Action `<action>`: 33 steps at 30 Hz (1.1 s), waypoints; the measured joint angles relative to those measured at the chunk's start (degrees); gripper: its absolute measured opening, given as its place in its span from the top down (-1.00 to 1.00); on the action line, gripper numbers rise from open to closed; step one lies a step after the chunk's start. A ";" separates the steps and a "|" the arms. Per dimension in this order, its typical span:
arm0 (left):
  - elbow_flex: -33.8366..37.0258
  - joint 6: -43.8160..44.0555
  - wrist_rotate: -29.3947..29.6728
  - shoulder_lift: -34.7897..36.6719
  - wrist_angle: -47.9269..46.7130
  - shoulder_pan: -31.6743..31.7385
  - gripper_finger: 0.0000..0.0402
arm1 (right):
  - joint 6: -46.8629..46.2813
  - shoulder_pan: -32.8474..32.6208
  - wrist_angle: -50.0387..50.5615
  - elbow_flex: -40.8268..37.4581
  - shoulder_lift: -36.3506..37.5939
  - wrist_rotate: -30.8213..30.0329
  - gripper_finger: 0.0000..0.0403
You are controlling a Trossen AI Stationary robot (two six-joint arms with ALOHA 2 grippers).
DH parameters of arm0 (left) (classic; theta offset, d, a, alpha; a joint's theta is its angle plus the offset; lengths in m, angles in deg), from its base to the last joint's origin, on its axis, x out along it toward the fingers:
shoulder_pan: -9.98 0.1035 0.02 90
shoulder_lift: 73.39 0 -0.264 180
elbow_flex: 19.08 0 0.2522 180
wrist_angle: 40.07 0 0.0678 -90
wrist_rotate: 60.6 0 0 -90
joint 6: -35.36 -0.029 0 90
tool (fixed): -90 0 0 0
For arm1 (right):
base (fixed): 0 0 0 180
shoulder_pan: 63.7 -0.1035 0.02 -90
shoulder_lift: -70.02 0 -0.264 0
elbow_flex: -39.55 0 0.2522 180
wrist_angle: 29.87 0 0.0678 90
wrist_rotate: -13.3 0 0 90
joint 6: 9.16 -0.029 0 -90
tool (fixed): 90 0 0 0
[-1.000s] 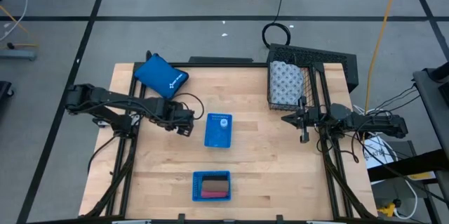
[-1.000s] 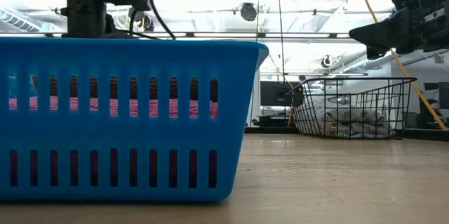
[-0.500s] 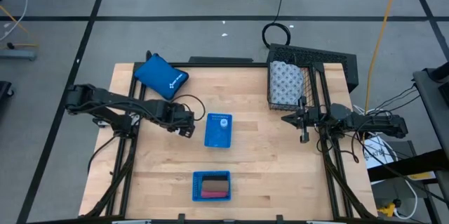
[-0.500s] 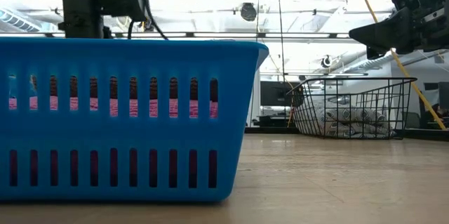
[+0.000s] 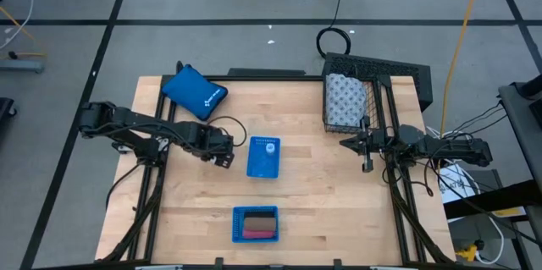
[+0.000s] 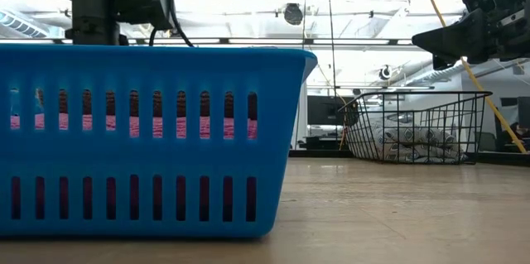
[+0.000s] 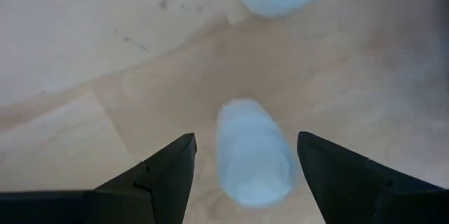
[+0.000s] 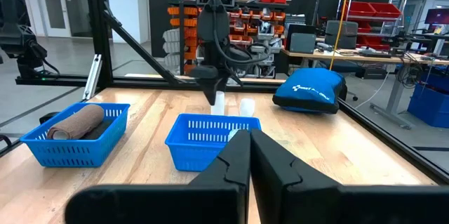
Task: Pick & place medical supplies in basket/bin
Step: Put the bottom white pill bottle into the top blue bin
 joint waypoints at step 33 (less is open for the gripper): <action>-0.23 -4.46 -1.81 0.02 -0.04 1.30 -0.27 | 0.00 0.00 0.00 0.00 0.00 0.00 1.00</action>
